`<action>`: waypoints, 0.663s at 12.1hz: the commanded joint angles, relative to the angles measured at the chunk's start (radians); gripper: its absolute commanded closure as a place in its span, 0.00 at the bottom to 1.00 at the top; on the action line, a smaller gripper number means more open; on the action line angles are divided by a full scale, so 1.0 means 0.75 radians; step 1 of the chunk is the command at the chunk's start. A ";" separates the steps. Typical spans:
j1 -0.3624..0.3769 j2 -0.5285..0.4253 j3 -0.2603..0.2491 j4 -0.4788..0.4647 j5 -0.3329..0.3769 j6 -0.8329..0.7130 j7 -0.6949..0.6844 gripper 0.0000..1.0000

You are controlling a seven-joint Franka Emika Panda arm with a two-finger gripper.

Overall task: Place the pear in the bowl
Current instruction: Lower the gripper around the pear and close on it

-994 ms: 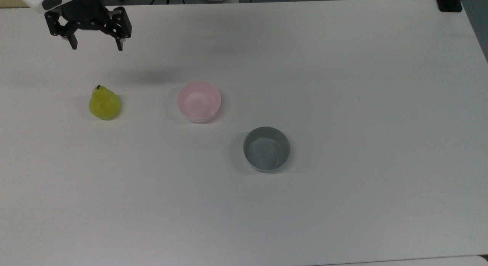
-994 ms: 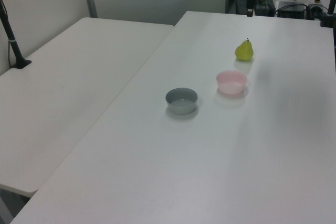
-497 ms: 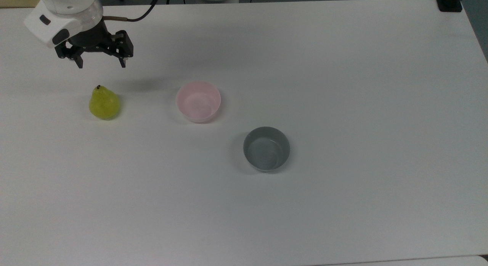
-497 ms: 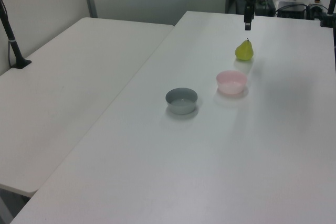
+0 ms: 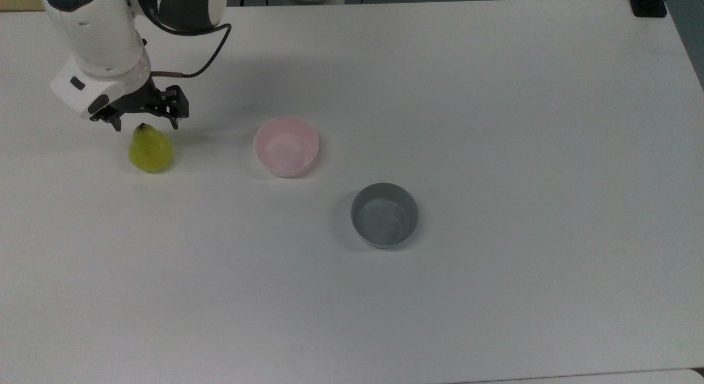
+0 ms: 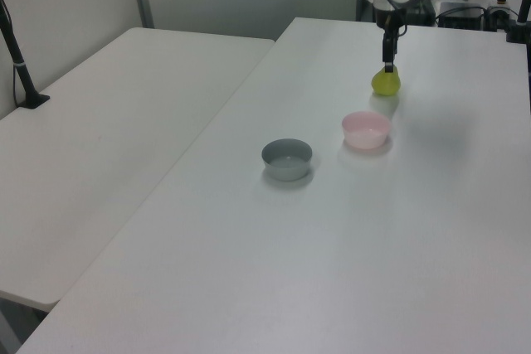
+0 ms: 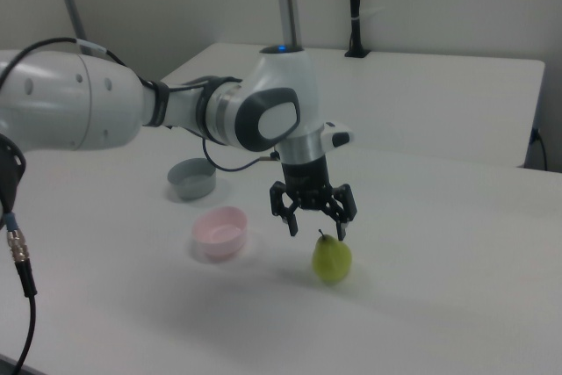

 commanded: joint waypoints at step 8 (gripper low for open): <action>-0.010 0.126 -0.001 -0.018 -0.050 0.169 -0.013 0.00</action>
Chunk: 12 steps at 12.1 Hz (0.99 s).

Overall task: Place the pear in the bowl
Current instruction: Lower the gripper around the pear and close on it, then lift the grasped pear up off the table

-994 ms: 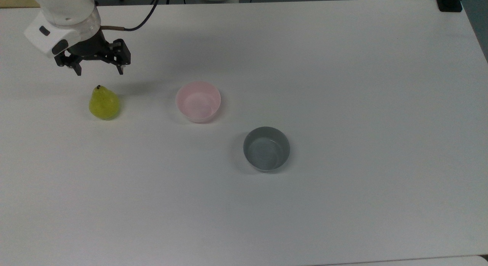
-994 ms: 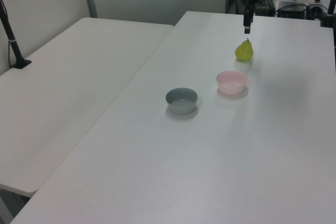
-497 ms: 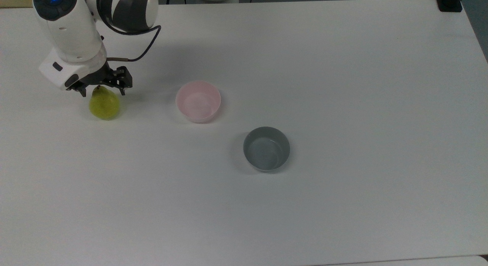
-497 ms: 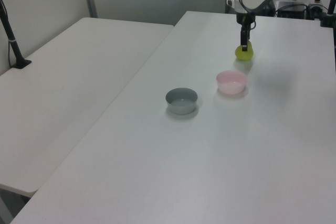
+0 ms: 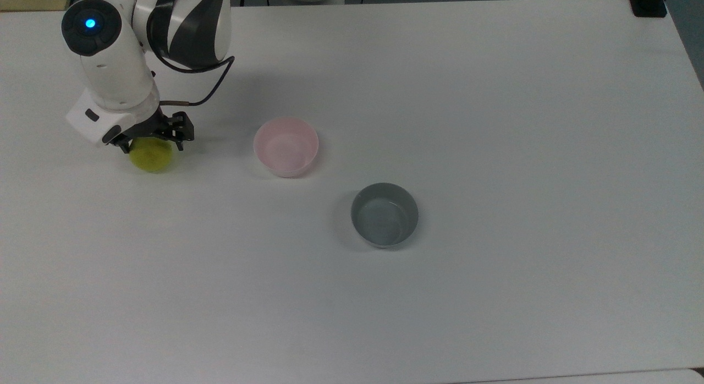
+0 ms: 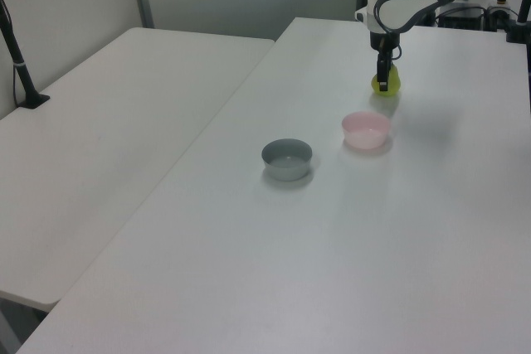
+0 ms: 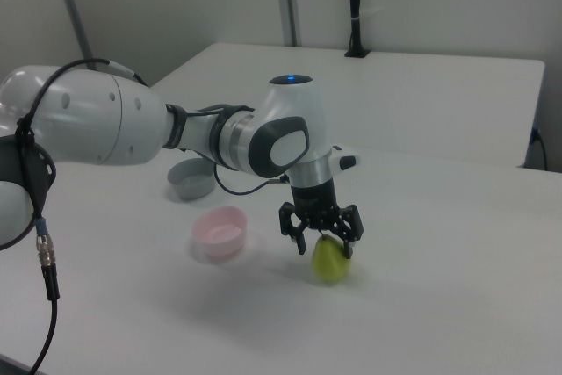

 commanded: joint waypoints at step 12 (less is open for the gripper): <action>0.002 -0.155 0.001 0.028 -0.048 -0.152 -0.005 0.54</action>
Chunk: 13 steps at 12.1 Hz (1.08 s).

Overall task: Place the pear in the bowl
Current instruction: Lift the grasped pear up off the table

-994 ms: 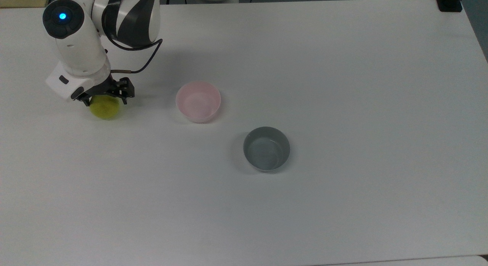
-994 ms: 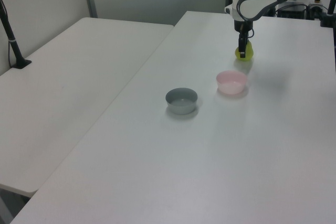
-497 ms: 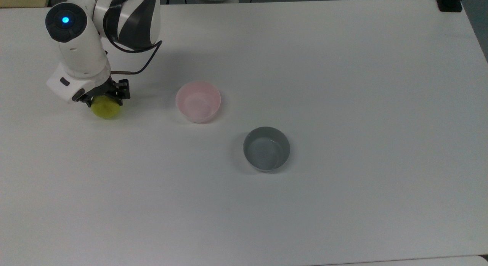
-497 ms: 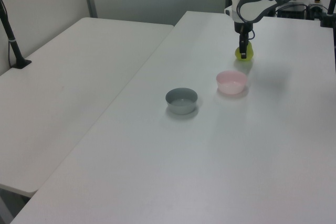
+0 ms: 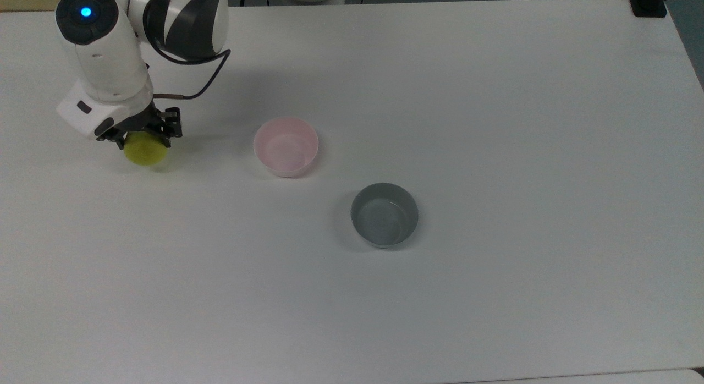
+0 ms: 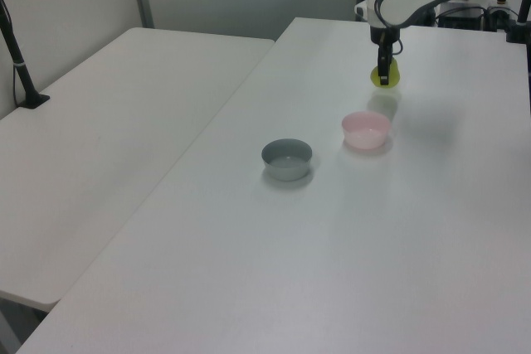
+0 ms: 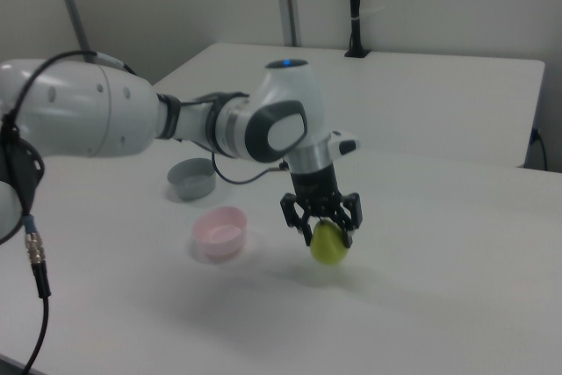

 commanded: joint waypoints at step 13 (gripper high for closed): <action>0.147 -0.301 0.031 0.173 0.134 -0.502 0.124 0.54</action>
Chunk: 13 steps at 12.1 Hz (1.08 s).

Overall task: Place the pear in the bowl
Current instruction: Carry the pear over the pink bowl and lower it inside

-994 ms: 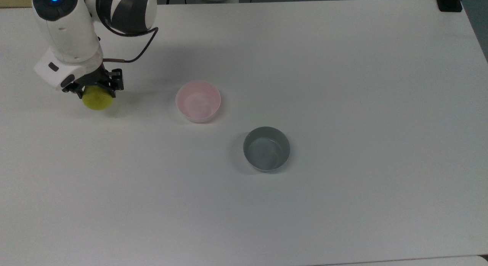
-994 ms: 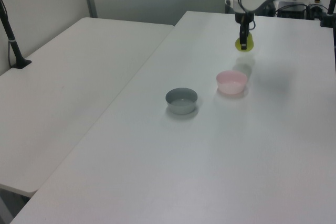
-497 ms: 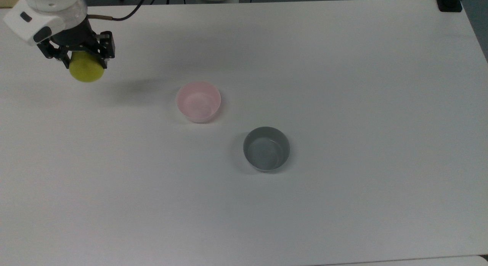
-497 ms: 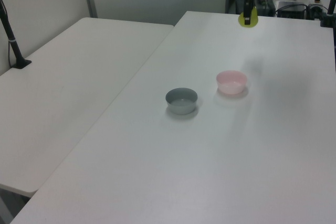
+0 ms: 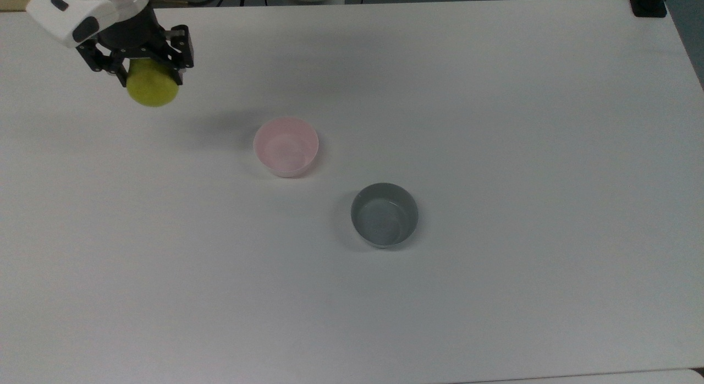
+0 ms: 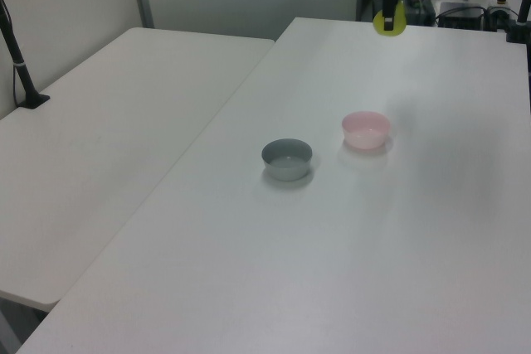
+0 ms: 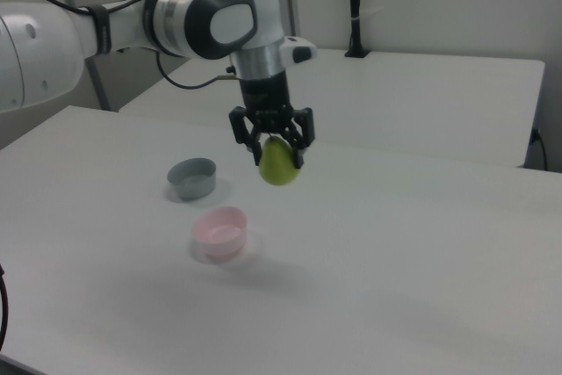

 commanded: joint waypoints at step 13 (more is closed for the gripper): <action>0.366 -0.187 0.024 -0.455 -0.006 0.187 0.381 0.53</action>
